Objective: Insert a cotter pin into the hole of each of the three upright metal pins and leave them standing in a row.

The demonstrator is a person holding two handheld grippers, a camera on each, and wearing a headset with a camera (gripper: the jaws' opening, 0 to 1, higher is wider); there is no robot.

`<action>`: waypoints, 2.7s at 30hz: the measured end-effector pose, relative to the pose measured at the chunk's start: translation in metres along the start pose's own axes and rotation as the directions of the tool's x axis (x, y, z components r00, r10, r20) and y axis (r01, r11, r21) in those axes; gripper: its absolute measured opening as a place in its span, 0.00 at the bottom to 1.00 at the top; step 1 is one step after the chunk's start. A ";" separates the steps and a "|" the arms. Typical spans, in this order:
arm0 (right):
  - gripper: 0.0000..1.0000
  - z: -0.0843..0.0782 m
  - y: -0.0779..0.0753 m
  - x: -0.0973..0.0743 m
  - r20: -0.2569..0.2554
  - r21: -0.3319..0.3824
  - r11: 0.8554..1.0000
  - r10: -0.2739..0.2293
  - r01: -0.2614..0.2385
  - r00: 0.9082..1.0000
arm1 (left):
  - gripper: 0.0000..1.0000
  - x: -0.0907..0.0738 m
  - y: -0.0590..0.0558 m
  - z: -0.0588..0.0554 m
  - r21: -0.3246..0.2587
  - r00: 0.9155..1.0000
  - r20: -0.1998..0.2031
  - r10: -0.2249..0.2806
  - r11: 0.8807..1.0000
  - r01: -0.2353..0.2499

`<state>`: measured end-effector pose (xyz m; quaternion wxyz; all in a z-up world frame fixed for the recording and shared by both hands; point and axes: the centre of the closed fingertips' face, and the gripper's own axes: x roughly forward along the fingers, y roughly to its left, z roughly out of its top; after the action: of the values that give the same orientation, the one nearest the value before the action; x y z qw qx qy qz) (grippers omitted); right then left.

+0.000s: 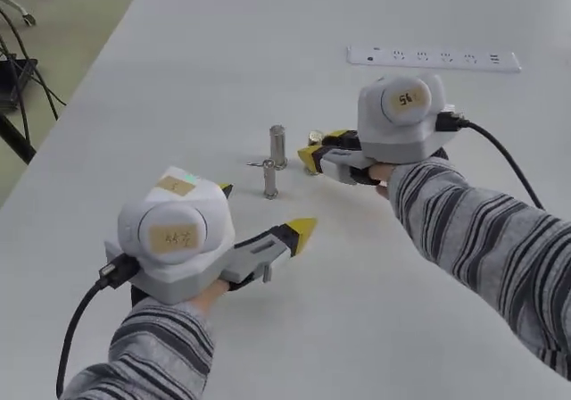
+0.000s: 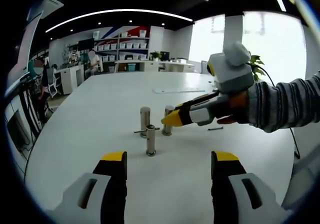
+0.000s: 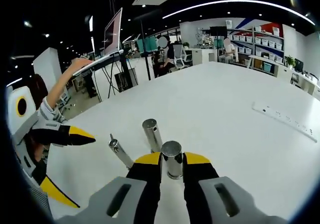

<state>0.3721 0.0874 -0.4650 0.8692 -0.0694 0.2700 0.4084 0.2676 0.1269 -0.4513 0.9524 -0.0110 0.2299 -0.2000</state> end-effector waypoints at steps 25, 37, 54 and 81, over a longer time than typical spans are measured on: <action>0.08 -0.012 0.017 -0.044 -0.021 -0.090 0.996 -0.006 0.004 1.000 | 0.73 -0.040 -0.015 -0.003 0.030 1.000 0.000 -0.028 0.999 0.028; 0.08 -0.031 0.040 -0.066 -0.041 -0.102 0.995 -0.004 -0.001 0.999 | 0.74 -0.052 -0.021 -0.010 0.047 1.000 -0.008 -0.022 0.999 0.022; 0.08 -0.056 0.049 -0.077 -0.064 -0.090 0.996 -0.018 0.012 0.998 | 0.74 -0.056 -0.021 -0.018 0.071 1.000 -0.017 -0.006 0.997 0.007; 0.23 -0.061 0.050 -0.091 -0.071 -0.156 0.988 -0.006 -0.005 0.997 | 0.75 -0.053 -0.024 -0.019 0.079 1.000 -0.011 -0.008 0.997 0.009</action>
<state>0.2624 0.0383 -0.4632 0.8509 -0.1519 0.2681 0.4255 0.2073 0.1263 -0.4427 0.9500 0.0266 0.2269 -0.2130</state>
